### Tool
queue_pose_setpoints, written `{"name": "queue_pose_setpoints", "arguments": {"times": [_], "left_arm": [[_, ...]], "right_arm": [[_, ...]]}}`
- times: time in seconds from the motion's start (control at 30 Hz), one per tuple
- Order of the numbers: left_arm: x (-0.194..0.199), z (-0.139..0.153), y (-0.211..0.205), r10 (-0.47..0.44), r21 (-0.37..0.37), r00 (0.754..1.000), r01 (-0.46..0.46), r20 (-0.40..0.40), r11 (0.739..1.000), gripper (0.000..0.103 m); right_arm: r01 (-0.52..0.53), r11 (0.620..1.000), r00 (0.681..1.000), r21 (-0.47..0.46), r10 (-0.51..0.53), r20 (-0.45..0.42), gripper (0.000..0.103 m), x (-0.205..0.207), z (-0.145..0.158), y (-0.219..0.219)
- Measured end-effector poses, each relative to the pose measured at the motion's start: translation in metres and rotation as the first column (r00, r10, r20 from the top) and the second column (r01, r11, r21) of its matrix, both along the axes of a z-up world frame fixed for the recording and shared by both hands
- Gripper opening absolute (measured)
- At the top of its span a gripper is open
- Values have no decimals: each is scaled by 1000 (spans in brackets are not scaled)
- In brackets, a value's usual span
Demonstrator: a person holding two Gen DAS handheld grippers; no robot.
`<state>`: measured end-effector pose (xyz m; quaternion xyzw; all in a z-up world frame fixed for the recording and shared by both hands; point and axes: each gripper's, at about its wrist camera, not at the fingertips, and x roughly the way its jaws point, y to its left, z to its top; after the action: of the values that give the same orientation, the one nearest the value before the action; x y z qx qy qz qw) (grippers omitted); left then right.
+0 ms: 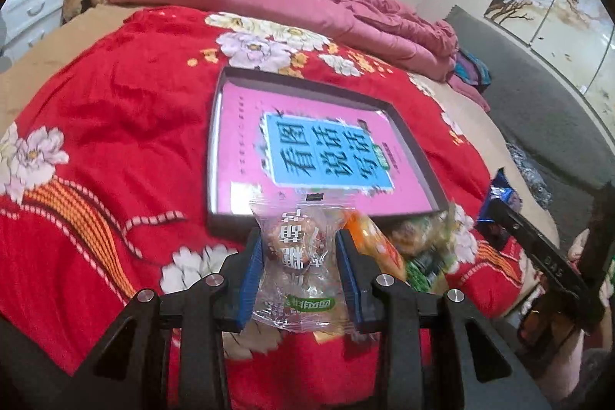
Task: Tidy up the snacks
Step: 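Carry both snacks into the tray and open both tools to release them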
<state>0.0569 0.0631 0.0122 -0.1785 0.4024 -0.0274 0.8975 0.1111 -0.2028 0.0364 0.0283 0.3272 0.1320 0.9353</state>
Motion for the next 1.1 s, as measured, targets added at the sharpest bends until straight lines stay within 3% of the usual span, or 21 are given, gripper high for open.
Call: {"name": "queue_pose_setpoints", "arguments": {"times": [0.47,1.1], "left_arm": [[52,-11,18,44,-1,999,-44,7,999,38],[90,-35,6,1,53,1000,0,-24,999,38]], "right_arm": [[-36,999,999,-9,36,3,51,45,-4,27],[-72,995,993,-65,66,-95,52,90,-44,58]]}}
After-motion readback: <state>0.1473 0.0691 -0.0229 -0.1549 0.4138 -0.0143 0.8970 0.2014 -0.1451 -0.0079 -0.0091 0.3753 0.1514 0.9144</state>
